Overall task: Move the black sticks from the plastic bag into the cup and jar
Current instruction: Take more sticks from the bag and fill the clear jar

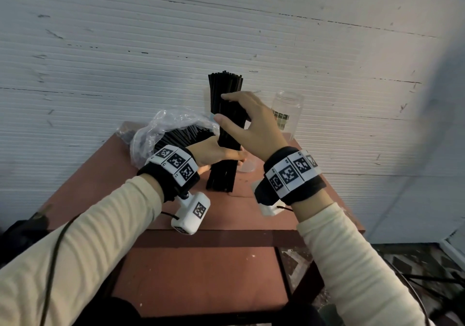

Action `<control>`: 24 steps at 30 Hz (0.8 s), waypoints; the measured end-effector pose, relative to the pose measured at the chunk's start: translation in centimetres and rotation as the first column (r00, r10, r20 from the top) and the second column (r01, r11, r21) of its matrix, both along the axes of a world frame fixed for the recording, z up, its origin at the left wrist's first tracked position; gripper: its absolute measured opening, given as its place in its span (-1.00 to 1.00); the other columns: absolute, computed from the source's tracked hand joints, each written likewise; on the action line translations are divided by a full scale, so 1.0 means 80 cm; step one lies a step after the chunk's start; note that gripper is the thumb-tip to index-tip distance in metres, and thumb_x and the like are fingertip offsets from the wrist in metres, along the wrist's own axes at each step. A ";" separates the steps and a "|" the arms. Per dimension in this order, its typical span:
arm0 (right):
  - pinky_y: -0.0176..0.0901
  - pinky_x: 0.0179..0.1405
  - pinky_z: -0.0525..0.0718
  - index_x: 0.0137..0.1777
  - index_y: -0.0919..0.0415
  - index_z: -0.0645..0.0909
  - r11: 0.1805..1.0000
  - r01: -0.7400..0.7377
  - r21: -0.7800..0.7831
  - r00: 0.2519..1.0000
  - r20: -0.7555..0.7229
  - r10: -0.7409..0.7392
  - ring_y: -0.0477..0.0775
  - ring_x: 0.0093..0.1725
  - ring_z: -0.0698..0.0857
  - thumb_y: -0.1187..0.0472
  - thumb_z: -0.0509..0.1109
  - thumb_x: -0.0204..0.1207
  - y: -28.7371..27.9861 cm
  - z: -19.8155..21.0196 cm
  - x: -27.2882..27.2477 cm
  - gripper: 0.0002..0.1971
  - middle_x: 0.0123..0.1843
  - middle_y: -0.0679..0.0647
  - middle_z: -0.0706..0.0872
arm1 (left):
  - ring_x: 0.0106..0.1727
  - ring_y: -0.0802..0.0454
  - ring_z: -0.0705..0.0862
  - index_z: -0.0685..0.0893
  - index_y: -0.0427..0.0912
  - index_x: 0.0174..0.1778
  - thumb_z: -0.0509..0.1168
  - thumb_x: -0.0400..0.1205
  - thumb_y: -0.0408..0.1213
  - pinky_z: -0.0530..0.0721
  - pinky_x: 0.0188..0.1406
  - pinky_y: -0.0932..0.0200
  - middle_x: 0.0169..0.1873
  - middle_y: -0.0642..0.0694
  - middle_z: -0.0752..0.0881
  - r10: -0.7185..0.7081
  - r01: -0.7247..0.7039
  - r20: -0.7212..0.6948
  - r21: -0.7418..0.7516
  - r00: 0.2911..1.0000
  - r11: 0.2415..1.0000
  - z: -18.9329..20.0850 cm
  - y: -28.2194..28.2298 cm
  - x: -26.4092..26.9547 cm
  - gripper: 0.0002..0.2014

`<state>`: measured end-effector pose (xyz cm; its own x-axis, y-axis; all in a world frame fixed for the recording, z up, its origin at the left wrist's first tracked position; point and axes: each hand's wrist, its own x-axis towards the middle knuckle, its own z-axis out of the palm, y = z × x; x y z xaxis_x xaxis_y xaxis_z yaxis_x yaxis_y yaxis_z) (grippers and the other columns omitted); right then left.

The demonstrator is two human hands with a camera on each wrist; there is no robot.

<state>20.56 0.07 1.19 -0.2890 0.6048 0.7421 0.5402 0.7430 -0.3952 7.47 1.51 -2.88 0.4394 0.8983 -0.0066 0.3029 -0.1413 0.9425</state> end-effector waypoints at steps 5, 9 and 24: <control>-0.66 0.17 0.38 0.26 0.24 0.66 0.999 -0.032 0.036 0.999 0.014 0.032 -0.26 0.13 0.55 0.16 0.49 0.51 -0.005 0.003 0.004 -0.66 0.18 0.02 0.67 | -0.01 0.01 0.72 0.74 -0.30 -0.07 0.50 0.52 -0.19 0.63 0.15 0.06 -0.17 -0.11 0.75 -0.095 0.093 -0.055 -0.046 0.994 0.995 -0.015 0.004 -0.008 -0.76; -0.48 0.23 0.49 0.41 0.16 0.52 0.998 0.009 -0.059 1.000 -0.008 -0.009 -0.18 0.22 0.55 0.00 0.56 0.43 -0.019 0.014 0.011 -0.42 0.30 0.01 0.55 | -0.04 -0.07 0.69 0.65 -0.20 -0.25 0.36 0.35 0.34 0.59 0.34 -0.09 -0.27 -0.10 0.69 -0.056 0.065 -0.145 0.056 0.988 0.996 -0.009 0.001 -0.010 -0.43; -0.09 -0.33 0.61 -0.27 0.35 0.54 0.935 -0.127 -0.332 0.990 0.017 0.140 -0.04 -0.39 0.60 0.22 0.53 0.42 -0.021 0.026 0.038 -0.76 -0.40 0.13 0.58 | -0.11 -0.04 0.68 0.65 -0.44 -0.07 0.44 0.57 -0.37 0.72 0.06 0.03 -0.21 -0.31 0.64 -0.262 0.266 -0.049 0.162 0.964 0.950 0.045 -0.033 0.019 -0.82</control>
<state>23.59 -1.64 3.30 -0.4094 0.7671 0.4940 0.4655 0.6413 -0.6100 9.01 -1.12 0.69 0.6627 0.7395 0.1178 0.2580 -0.3732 0.8912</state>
